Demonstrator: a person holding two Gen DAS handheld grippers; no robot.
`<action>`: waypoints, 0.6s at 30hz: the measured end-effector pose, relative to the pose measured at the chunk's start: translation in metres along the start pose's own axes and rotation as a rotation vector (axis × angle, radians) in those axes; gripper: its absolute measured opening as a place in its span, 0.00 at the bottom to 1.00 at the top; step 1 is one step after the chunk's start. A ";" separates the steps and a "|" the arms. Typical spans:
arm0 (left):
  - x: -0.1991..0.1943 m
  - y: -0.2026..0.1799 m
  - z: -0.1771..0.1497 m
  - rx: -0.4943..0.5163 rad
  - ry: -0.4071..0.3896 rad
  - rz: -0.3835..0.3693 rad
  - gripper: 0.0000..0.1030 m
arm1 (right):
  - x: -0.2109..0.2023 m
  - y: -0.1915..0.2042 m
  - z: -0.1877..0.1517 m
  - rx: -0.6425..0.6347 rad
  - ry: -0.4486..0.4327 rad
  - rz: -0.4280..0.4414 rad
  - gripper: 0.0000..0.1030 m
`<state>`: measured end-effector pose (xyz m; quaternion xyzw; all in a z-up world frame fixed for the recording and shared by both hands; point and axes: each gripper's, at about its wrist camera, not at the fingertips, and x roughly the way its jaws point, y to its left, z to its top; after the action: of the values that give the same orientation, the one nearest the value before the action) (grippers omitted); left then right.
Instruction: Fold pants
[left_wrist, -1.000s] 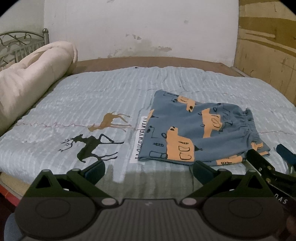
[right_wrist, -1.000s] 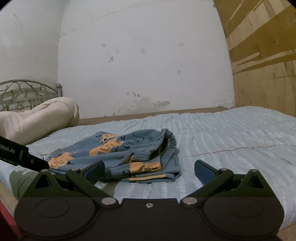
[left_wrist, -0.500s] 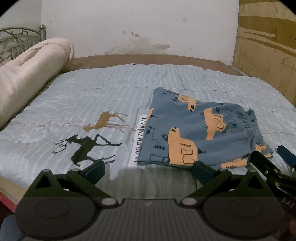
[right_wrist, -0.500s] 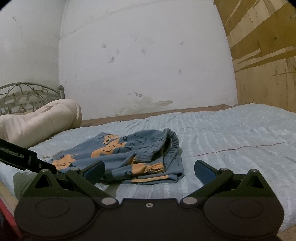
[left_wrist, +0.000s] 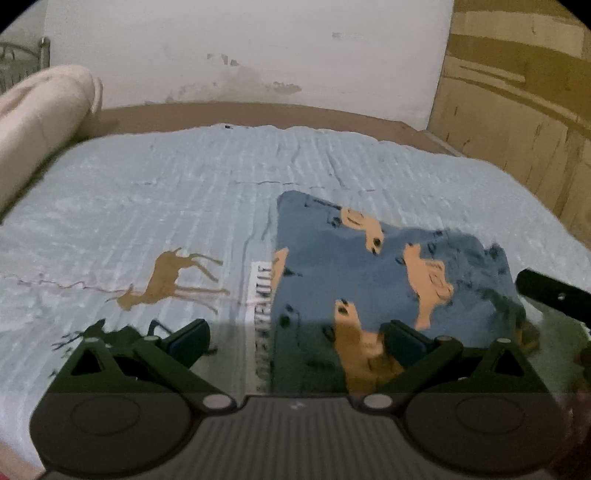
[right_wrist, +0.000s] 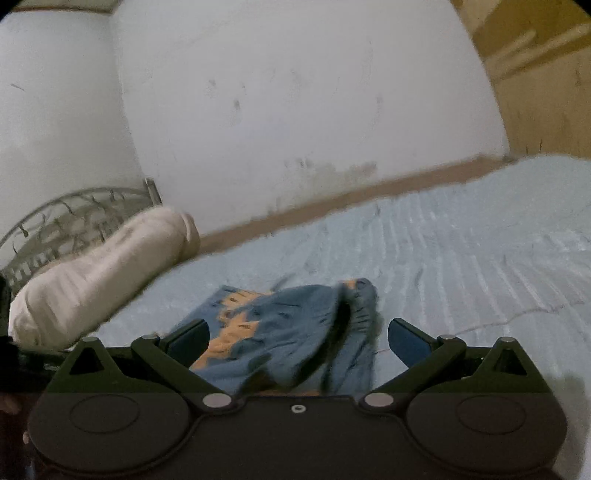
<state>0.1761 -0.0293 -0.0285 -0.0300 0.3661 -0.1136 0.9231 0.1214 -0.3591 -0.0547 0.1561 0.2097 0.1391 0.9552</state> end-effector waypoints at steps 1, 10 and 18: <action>0.004 0.003 0.003 -0.008 0.002 -0.004 0.99 | 0.008 -0.005 0.007 0.004 0.041 -0.007 0.99; 0.029 0.017 0.018 -0.041 0.044 -0.084 0.99 | 0.069 -0.038 0.033 0.078 0.281 0.088 0.99; 0.030 0.022 0.026 -0.093 0.071 -0.182 0.91 | 0.077 -0.033 0.042 0.132 0.295 0.195 0.99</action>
<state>0.2189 -0.0155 -0.0326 -0.1020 0.3990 -0.1809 0.8931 0.2137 -0.3740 -0.0582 0.2159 0.3398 0.2385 0.8837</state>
